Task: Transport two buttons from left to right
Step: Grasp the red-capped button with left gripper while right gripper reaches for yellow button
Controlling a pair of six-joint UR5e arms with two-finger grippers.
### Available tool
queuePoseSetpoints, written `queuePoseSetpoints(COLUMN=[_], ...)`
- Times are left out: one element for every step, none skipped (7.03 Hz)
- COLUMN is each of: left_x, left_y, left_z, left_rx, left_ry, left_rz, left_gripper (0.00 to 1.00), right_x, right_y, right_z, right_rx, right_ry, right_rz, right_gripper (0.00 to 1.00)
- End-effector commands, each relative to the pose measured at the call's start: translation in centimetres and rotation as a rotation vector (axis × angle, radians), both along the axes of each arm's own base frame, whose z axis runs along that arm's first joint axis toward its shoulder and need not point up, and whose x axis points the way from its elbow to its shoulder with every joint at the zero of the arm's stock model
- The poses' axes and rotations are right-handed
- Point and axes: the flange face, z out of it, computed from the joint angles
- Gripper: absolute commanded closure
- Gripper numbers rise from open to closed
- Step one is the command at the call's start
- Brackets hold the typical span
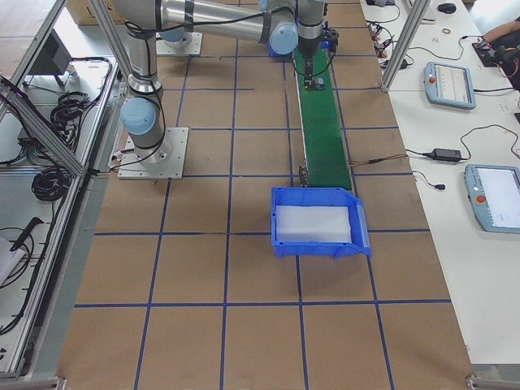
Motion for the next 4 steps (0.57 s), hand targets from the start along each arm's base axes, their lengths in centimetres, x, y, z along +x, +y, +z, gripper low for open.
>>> queuePoseSetpoints(left_x=[-0.1, 0.0, 0.0, -0.1], left_y=[0.0, -0.6, -0.5, 0.2], left_z=[0.2, 1.2, 3.1, 5.5], left_rx=[-0.004, -0.026, -0.047, -0.048], left_ry=[0.009, 0.002, -0.006, -0.006], left_rz=[-0.001, -0.006, -0.012, -0.009], left_gripper=[0.60, 0.72, 0.83, 0.84], right_x=[3.8, 4.5, 5.8, 7.3], right_y=[-3.6, -4.0, -3.7, -3.4], right_z=[-3.5, -5.0, -5.3, -5.9], right_rx=[-0.026, -0.019, -0.010, -0.006], right_ry=[-0.017, -0.019, -0.066, -0.075], right_rz=[-0.003, -0.001, -0.028, -0.007], right_gripper=[0.00, 0.00, 0.00, 0.00])
